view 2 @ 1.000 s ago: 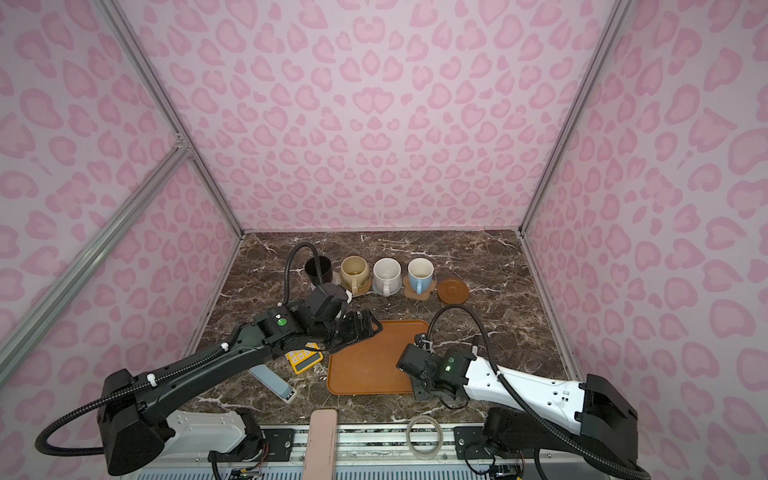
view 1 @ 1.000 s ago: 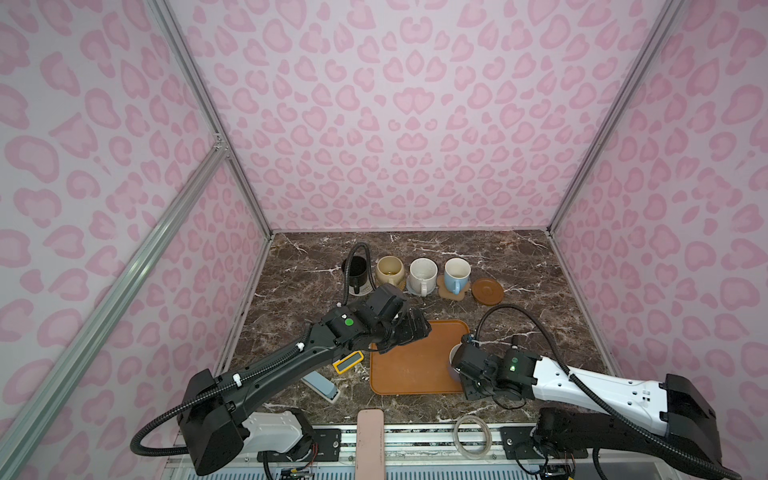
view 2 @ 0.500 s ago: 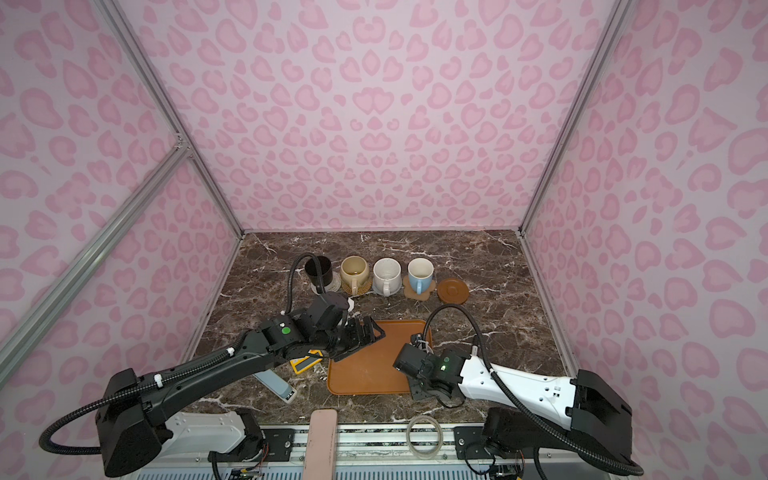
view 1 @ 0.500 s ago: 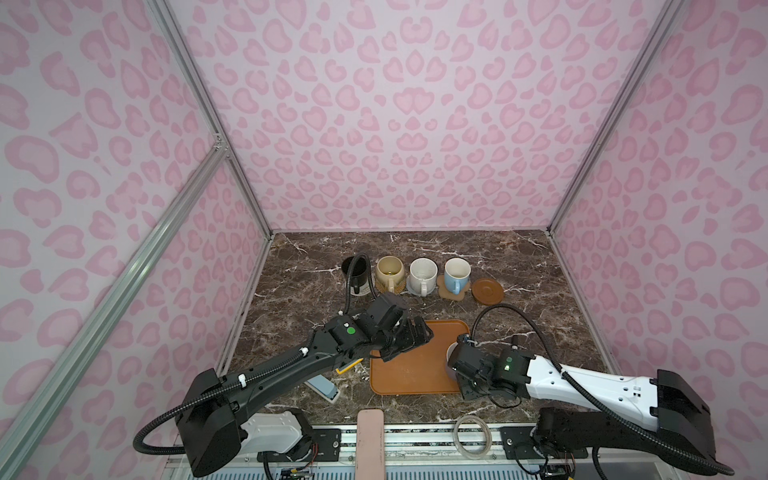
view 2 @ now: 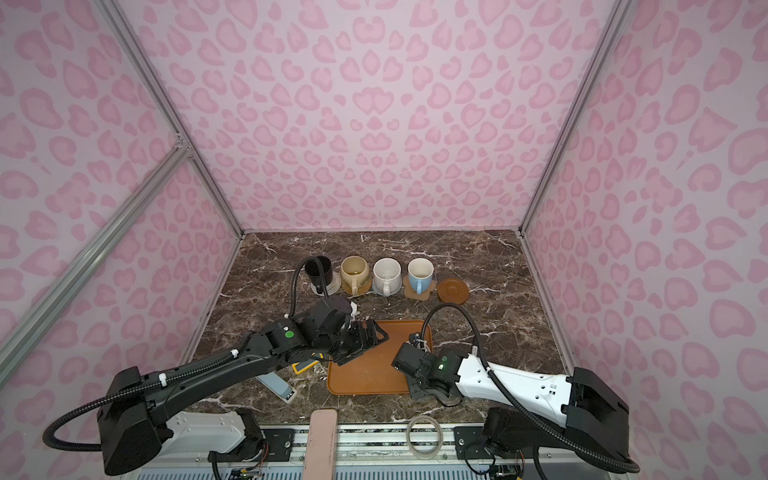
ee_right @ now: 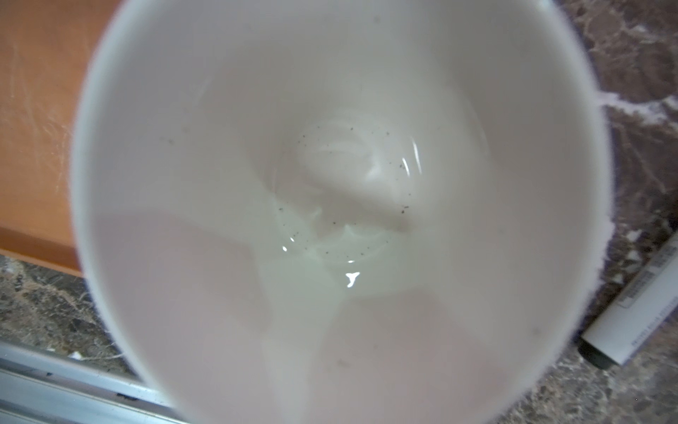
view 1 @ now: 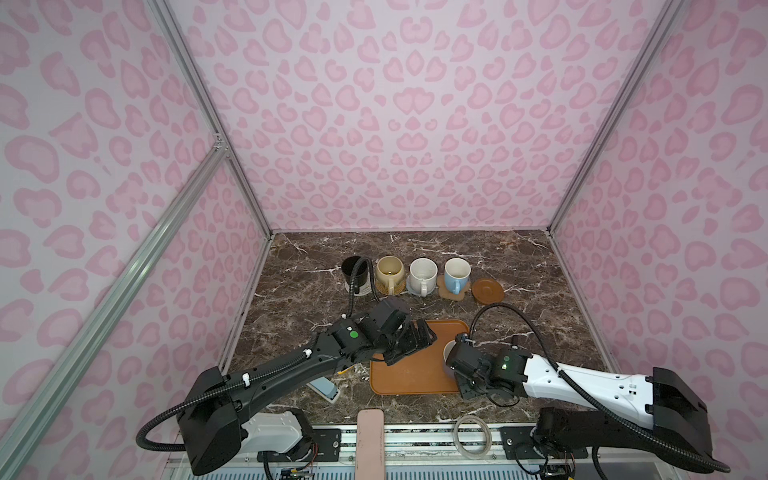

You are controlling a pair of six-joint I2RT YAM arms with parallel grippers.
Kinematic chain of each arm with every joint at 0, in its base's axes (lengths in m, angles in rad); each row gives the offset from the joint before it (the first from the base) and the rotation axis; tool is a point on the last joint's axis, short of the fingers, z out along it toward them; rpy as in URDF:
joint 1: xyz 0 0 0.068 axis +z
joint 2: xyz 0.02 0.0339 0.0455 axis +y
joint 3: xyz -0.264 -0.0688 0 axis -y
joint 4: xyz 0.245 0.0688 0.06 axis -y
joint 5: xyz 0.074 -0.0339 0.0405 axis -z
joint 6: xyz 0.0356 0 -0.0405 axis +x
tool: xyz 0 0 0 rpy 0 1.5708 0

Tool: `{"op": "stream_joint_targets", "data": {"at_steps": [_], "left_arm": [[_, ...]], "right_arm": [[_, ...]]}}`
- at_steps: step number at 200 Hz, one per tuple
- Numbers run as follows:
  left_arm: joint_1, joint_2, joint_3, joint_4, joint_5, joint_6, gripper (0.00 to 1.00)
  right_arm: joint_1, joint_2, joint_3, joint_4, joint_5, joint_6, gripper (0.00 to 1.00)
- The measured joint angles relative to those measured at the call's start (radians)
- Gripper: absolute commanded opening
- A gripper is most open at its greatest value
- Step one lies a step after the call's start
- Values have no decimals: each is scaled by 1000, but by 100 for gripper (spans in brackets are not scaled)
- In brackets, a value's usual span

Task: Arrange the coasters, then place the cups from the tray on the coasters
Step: 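Lower the right gripper onto the purple mug rim and close it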

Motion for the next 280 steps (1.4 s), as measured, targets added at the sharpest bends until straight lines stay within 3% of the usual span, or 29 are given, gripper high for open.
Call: {"op": "stream_joint_targets", "data": {"at_steps": [90,176,280], "left_arm": [[-11,11,-3,34,-2,-23,97],[-26,14,74,-33,-76,-19,97],[-26,22,120,-45,-91,-11,97]], "right_arm": [[1,-16,32,-27,12,0,0],[-10,-20,87,-58,26,0,0],[-73,-60,123,-106,29,-24,0]]}}
